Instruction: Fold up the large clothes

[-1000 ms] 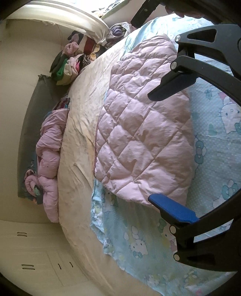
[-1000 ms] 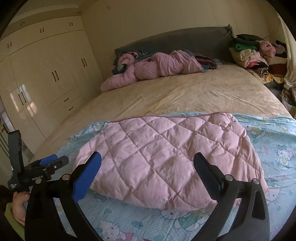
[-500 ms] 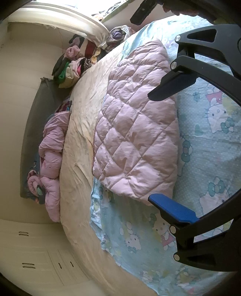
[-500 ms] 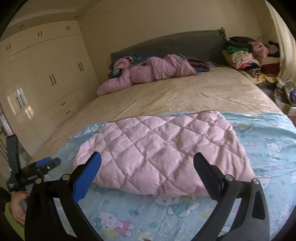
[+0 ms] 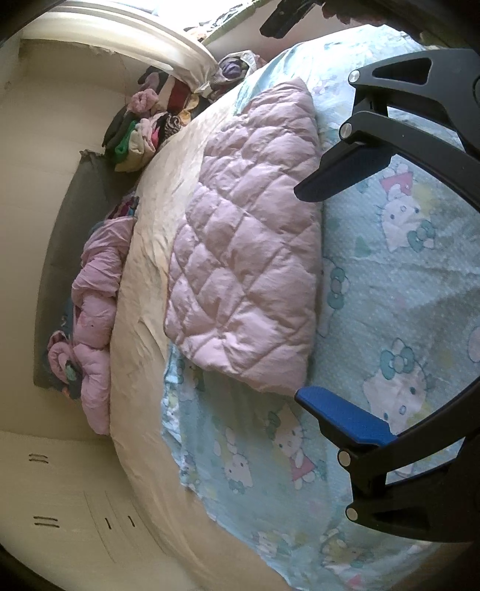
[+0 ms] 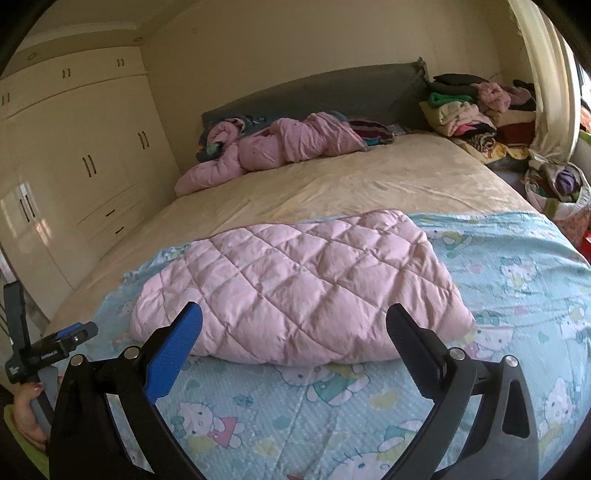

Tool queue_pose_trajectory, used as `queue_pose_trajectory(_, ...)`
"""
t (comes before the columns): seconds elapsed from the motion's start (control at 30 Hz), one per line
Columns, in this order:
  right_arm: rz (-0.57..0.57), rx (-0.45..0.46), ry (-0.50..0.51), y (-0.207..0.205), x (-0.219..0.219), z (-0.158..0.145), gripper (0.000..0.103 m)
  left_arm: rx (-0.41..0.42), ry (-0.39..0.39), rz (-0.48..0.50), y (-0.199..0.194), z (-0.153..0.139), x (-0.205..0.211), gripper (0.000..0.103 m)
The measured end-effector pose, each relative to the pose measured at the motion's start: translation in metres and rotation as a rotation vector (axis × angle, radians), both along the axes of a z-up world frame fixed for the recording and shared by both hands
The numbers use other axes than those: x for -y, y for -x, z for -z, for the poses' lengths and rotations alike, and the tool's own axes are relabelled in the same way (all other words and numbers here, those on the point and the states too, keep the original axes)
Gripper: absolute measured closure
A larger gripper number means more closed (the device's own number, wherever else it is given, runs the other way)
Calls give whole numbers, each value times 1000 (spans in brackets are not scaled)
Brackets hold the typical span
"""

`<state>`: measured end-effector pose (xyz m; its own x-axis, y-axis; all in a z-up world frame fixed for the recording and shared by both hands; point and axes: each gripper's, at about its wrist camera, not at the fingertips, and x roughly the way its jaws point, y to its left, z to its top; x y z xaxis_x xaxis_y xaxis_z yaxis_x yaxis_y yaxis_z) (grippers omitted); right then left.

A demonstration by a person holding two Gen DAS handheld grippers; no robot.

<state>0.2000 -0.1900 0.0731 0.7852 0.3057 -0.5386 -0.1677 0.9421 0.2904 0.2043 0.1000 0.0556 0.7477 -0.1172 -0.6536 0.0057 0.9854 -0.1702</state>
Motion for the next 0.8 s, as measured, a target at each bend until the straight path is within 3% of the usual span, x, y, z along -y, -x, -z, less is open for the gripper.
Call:
queue_pose_trajectory(0.57, 111, -110, -13, 11, 40, 44, 4, -101, 1, -60, -1, 43, -27, 10)
queue_pose_trajectory(0.8, 162, -177, -49, 2, 61, 67, 4, -158, 40, -83, -15, 62, -37, 10)
